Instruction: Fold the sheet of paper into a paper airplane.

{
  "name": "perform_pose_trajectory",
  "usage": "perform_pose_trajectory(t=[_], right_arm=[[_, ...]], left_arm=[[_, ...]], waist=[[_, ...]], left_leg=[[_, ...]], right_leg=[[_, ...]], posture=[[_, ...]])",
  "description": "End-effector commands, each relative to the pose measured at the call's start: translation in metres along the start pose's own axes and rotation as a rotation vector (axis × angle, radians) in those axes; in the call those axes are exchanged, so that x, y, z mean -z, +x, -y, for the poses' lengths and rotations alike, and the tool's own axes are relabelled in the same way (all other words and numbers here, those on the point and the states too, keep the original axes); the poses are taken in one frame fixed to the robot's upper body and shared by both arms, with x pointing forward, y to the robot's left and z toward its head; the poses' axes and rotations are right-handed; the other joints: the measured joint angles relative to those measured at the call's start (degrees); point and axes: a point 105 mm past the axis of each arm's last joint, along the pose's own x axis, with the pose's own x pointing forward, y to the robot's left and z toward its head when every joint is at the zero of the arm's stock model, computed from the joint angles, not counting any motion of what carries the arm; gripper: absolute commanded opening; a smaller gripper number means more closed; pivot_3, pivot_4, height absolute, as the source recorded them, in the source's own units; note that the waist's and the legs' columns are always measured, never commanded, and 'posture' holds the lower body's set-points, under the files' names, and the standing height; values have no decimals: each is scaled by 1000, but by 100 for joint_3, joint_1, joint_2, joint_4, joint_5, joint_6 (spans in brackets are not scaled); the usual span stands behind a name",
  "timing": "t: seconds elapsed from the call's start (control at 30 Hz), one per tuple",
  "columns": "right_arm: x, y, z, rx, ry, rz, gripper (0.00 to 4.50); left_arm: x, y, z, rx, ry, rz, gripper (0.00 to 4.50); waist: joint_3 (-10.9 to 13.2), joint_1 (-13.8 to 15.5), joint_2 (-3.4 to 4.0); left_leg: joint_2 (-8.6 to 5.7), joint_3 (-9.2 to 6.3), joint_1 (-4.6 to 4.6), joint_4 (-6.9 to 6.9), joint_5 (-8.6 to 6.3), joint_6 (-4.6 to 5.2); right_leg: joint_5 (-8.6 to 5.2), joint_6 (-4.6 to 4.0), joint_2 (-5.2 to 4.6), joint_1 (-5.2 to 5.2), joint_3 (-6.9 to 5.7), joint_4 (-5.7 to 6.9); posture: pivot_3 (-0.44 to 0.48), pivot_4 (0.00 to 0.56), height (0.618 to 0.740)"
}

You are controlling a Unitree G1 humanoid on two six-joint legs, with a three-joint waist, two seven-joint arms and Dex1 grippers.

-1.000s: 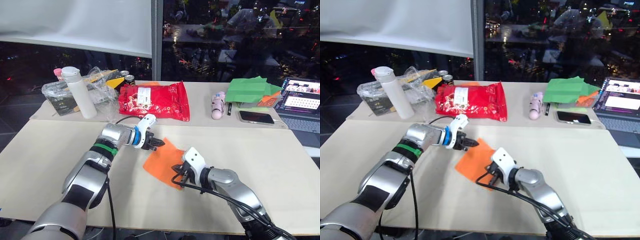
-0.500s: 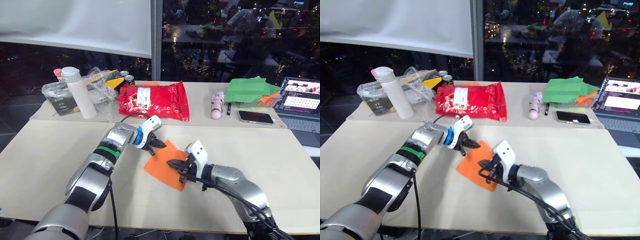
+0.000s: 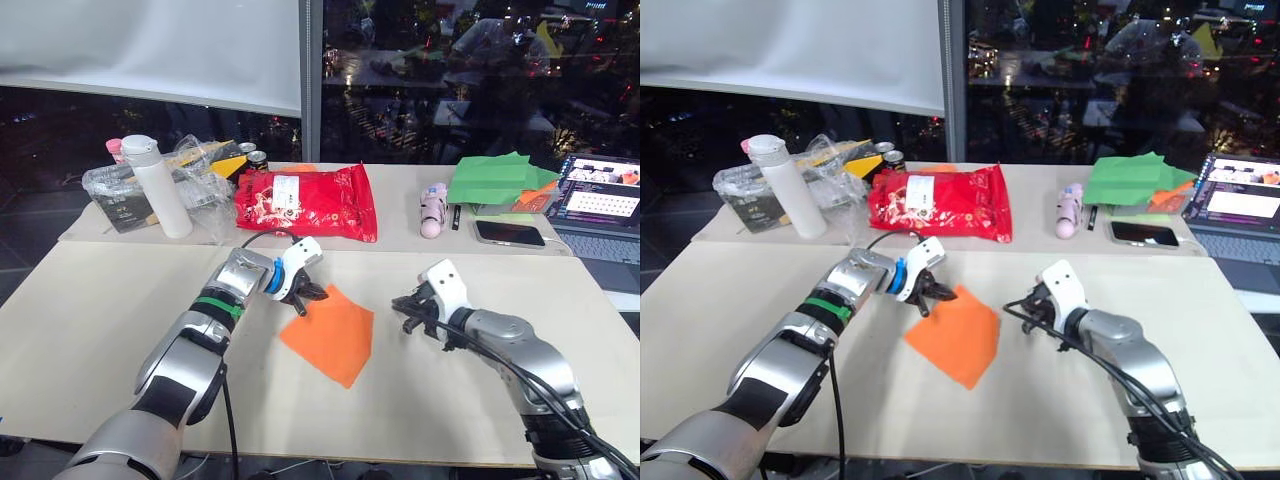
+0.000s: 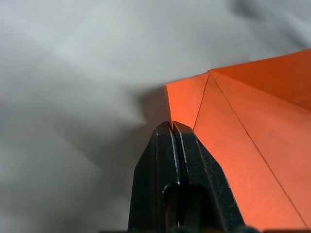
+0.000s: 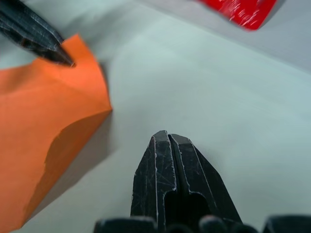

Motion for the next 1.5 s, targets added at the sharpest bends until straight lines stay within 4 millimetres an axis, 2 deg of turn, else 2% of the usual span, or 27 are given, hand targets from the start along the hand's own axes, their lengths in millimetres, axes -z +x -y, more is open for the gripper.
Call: perform_pose_trajectory(t=[0.03, 0.13, 0.3, 0.47, 0.63, 0.7, 0.87, 1.07, 1.3, 1.5], right_arm=[[-13, 2, -21, -76, 2, 72, 0], [-13, 3, -32, -115, 23, 77, 0], [-10, 12, -39, -118, 71, 90, 0], [0, 21, -50, -143, 58, 55, 0], [12, 24, -53, -145, 27, 15, 0], [16, 24, -52, -140, 14, -1, 0], [18, 25, -51, -135, 19, -4, 0], [18, 26, -52, -132, 30, -1, 0], [17, 26, -52, -130, 32, 0, 0], [10, 26, -53, -133, 58, 33, 0]], left_arm=[[-12, -3, 0, 3, 21, 35, 14], [-13, -4, 0, 1, 23, 37, 14], [-11, -2, 0, 6, 23, 32, 14], [-16, -1, 6, 43, 27, 42, 14], [-20, -2, 13, 76, 93, 49, 14], [-21, -2, 14, 75, 136, 54, 14], [-30, -2, 33, 138, 221, 118, 14], [-15, 3, 46, 106, 473, 79, 14], [-1, 2, 37, 24, 737, 14, 14], [5, 4, 35, 22, 808, 4, 14]], waist=[[0, 3, 0], [0, 7, 1], [-1, 1, 1], [-1, -1, 2], [-2, 5, 2], [-2, 4, 4], [-4, 5, 6], [-7, 1, 11], [-7, 6, 11], [-7, 2, 11]], left_leg=[[0, 0, 0, 0, 0, 0], [-2, 0, 0, 3, 0, 0], [-2, -1, 5, 6, 0, 0], [-2, -1, 10, 7, 0, 0], [-2, -1, 9, 9, 0, 0], [-2, -1, 10, 10, 0, 0], [-1, -1, 13, 10, 1, 1], [-1, -1, 20, 17, 1, 1], [-1, -1, 28, 24, 1, 1], [-1, -1, 34, 25, 0, 2]], right_leg=[[0, 0, 0, 0, 0, 1], [0, 0, 0, 0, 0, 9], [-1, 1, 0, -1, 0, 24], [-2, 2, 1, -2, 0, 37], [-2, 2, 1, -2, 0, 39], [-2, 2, 1, -1, 0, 40], [-1, 1, 1, 0, 0, 47], [1, -2, 1, 7, 0, 51], [0, -1, 1, 19, 0, 53], [0, -1, 1, 26, 0, 52]], posture=[[0, 150, 719], [0, 150, 719], [0, 150, 719], [0, 150, 719], [0, 150, 719], [0, 150, 719], [0, 150, 719], [0, 150, 719], [0, 150, 719], [0, 150, 719]])
